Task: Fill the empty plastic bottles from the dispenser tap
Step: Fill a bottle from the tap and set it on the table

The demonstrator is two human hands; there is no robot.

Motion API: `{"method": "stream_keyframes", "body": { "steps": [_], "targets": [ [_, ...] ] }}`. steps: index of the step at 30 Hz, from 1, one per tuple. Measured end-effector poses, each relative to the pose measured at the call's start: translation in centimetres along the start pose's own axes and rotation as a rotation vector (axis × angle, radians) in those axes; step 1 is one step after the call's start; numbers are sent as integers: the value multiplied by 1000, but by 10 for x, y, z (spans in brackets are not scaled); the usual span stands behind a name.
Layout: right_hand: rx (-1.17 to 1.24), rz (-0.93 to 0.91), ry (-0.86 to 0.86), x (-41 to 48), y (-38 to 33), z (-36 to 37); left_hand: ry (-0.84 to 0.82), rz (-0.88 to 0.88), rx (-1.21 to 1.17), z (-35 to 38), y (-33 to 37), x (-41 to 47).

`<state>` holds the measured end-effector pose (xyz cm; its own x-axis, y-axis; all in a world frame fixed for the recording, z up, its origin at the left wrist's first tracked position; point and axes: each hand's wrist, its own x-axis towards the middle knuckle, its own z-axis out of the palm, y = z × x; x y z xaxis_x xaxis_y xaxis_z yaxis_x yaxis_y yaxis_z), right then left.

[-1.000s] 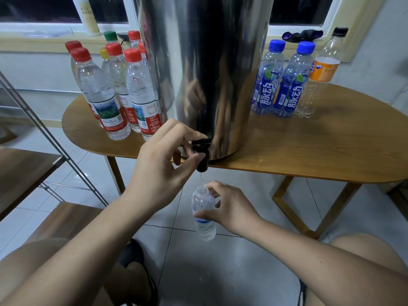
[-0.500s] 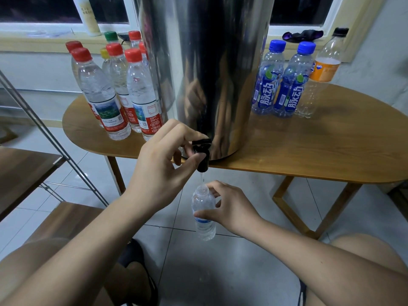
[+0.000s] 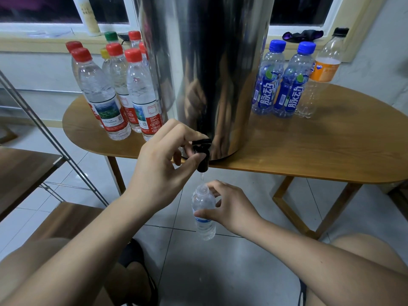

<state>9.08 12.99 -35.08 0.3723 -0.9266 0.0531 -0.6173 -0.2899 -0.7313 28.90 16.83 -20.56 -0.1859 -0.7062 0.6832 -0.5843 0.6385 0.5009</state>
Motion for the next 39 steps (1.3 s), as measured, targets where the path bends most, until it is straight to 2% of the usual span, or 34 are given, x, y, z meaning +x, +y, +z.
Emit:
{"method": "stream_keyframes", "body": {
  "steps": [39],
  "targets": [
    [7, -20, 18, -4, -8, -5, -7, -6, 8, -1, 1, 0]
  ]
}}
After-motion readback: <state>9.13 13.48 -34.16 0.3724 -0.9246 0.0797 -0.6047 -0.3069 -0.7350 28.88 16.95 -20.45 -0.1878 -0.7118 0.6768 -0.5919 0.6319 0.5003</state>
